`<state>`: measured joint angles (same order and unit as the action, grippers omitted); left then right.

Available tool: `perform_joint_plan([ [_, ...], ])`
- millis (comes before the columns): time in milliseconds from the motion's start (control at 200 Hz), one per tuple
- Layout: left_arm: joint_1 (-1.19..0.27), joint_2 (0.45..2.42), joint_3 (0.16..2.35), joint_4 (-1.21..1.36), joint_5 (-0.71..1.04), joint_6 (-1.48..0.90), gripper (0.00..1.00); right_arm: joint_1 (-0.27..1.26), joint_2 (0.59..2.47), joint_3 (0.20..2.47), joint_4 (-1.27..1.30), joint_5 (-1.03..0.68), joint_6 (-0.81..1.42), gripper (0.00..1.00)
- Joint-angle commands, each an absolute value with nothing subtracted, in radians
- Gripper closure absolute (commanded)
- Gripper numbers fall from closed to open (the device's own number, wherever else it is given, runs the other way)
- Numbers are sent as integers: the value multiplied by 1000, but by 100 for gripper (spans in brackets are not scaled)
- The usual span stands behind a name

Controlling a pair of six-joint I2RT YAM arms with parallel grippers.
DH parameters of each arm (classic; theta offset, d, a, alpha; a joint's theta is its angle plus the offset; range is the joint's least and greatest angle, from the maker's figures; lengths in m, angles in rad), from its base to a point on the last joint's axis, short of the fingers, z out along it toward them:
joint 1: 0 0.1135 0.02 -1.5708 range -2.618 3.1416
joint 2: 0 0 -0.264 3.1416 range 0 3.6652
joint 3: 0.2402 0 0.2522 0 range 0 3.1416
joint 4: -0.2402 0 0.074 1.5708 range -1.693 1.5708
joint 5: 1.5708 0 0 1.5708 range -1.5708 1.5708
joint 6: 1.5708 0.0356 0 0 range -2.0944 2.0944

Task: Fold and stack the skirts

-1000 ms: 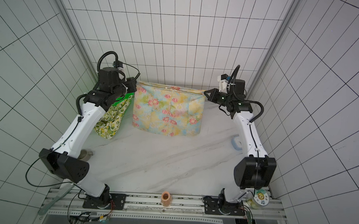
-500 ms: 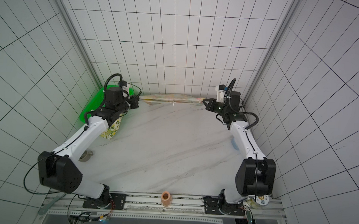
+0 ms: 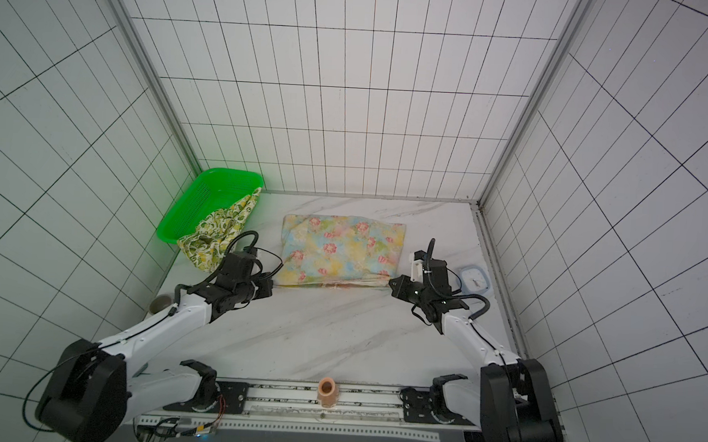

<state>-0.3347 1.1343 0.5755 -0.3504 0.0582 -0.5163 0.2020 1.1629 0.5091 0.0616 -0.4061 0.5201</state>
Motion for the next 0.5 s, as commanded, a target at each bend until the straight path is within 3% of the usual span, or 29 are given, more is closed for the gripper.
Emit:
perform_joint_plan([
  [0,-347,1052,563,-389,6,-557,78,207,1110,467,40,-383,528,72],
  [60,-355,1007,582,-438,8,-560,62,214,1071,483,1,-388,524,65],
  [180,-365,930,621,-472,23,-542,47,235,1018,528,-37,-373,534,55],
  [370,-371,992,660,-366,47,-508,45,264,1122,589,40,-379,524,54],
  [500,-378,1150,709,-327,52,-489,46,284,1253,598,107,-396,535,65],
])
